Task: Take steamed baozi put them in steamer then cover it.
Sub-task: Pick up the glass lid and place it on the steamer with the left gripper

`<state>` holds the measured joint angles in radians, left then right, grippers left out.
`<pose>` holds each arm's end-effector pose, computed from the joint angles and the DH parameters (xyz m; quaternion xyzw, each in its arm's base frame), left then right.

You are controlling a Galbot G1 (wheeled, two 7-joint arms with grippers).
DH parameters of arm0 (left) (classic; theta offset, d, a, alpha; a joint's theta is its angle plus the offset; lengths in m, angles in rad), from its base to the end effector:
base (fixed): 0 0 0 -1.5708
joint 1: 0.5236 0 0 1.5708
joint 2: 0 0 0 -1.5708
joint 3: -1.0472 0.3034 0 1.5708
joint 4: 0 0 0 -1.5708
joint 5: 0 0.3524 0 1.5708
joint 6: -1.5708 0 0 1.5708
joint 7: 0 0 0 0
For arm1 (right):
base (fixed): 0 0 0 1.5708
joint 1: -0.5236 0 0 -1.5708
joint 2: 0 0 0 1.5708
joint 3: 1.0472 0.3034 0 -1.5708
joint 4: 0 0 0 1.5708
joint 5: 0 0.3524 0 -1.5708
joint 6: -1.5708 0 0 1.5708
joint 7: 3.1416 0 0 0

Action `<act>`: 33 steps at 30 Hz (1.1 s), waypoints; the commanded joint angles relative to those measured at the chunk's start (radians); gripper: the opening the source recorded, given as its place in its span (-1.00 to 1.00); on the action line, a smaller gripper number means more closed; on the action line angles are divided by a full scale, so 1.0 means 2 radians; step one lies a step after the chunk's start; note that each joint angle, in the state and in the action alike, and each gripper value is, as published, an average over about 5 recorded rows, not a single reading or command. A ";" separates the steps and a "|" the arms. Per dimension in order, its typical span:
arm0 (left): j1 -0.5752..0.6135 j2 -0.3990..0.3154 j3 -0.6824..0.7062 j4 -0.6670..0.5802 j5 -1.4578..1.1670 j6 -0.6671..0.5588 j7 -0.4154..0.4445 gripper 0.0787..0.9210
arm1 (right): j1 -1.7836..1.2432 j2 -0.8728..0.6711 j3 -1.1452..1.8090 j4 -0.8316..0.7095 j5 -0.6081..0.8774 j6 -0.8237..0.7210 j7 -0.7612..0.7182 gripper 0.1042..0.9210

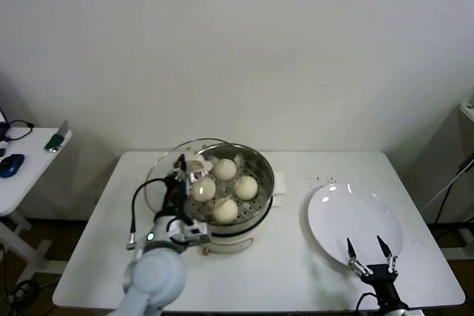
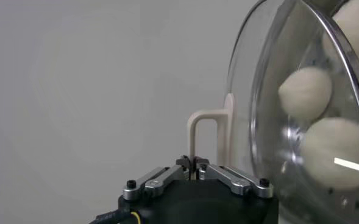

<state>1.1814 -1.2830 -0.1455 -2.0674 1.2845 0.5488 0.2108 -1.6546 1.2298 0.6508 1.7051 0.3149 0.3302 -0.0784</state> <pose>0.2636 -0.0712 -0.1995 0.0073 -0.7699 -0.6378 0.0216 0.1551 -0.1274 -0.3838 0.0126 -0.9979 0.0306 0.0558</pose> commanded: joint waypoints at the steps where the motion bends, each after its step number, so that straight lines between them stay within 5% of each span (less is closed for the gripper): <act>1: -0.019 -0.061 0.055 0.013 0.050 0.014 0.011 -0.87 | 0.000 0.000 0.002 0.000 0.001 0.003 0.001 0.76; 13: -0.019 -0.109 0.082 0.049 0.094 0.006 -0.006 -0.87 | -0.002 0.003 0.001 0.003 0.001 0.008 0.001 0.76; 33: -0.032 -0.090 0.067 0.103 0.121 -0.009 -0.024 -0.87 | -0.006 0.002 0.009 0.007 0.001 0.010 0.001 0.76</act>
<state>1.1219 -1.4572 -0.0171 -1.8870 1.5075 0.5298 0.1673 -1.6657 1.2348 0.6674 1.7188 0.3167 0.3496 -0.0770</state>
